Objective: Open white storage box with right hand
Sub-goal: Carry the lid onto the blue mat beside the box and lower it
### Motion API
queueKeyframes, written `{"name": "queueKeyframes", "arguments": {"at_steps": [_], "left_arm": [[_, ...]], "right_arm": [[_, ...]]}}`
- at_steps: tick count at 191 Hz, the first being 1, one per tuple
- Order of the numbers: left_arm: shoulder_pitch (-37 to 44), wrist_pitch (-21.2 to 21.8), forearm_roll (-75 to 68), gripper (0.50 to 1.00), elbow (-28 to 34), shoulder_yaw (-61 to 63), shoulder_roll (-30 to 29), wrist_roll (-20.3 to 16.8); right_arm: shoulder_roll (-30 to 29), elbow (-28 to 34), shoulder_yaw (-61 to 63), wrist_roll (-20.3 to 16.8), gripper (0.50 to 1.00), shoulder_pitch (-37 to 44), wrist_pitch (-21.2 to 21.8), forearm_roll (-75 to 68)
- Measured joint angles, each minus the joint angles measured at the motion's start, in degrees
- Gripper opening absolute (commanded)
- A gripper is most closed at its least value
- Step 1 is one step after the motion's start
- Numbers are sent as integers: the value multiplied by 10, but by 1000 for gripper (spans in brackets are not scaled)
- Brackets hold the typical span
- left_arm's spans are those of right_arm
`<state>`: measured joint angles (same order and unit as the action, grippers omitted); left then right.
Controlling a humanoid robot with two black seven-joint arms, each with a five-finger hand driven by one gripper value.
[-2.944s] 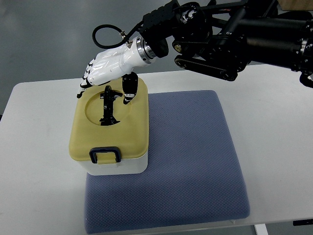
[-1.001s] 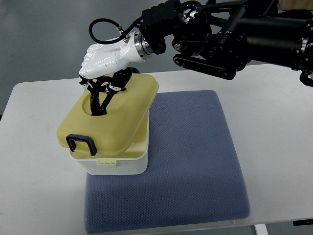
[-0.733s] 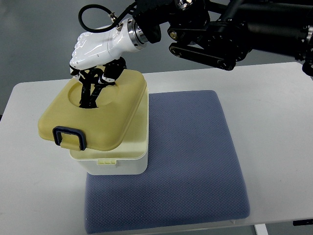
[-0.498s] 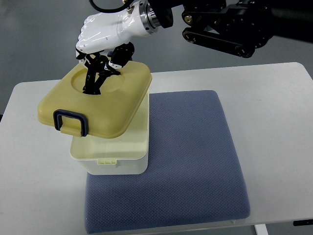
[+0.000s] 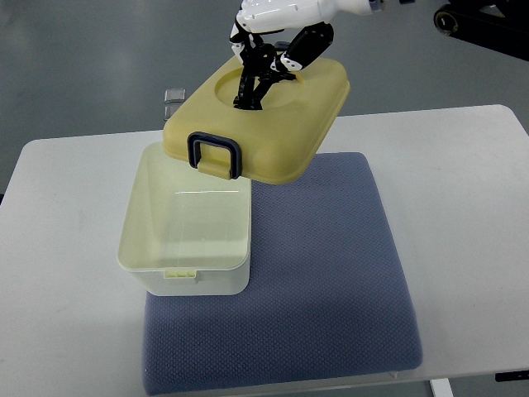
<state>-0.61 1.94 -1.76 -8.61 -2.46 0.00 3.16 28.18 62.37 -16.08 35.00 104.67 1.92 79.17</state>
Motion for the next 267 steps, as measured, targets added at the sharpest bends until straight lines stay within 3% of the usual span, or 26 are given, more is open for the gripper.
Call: {"name": "queueKeyframes", "arguments": {"at_steps": [43, 103, 169, 244, 246, 249, 251, 253, 256, 257, 259, 261, 263, 264, 267], "left_arm": [[0, 0, 0, 1000, 0, 0, 0, 0], [0, 0, 0, 1000, 0, 0, 0, 0], [0, 0, 0, 1000, 0, 0, 0, 0], [0, 0, 0, 1000, 0, 0, 0, 0], [0, 0, 0, 1000, 0, 0, 0, 0], [0, 0, 0, 1000, 0, 0, 0, 0], [0, 0, 0, 1000, 0, 0, 0, 0], [0, 0, 0, 1000, 0, 0, 0, 0], [0, 0, 0, 1000, 0, 0, 0, 0], [0, 0, 0, 1000, 0, 0, 0, 0], [0, 0, 0, 1000, 0, 0, 0, 0], [0, 0, 0, 1000, 0, 0, 0, 0], [0, 0, 0, 1000, 0, 0, 0, 0], [0, 0, 0, 1000, 0, 0, 0, 0], [0, 0, 0, 1000, 0, 0, 0, 0]], "right_arm": [[78, 28, -1, 0, 500, -42, -7, 29], [140, 49, -1, 0, 500, -121, -45, 73], [150, 48, -1, 0, 500, -217, -107, 103], [101, 28, 0, 0, 500, -277, -135, 109], [100, 28, 0, 0, 502, -278, -135, 109], [98, 27, 0, 0, 555, -279, -135, 109], [97, 26, 0, 0, 556, -280, -135, 109], [95, 25, 0, 0, 617, -281, -136, 109], [93, 24, 0, 0, 654, -282, -136, 109], [92, 24, 0, 0, 694, -283, -136, 109], [91, 23, 1, 0, 695, -284, -137, 109], [90, 23, 1, 0, 770, -284, -137, 109], [89, 22, 1, 0, 770, -285, -137, 109], [88, 22, 1, 0, 799, -286, -137, 109], [87, 21, 1, 0, 821, -287, -138, 109]]}}
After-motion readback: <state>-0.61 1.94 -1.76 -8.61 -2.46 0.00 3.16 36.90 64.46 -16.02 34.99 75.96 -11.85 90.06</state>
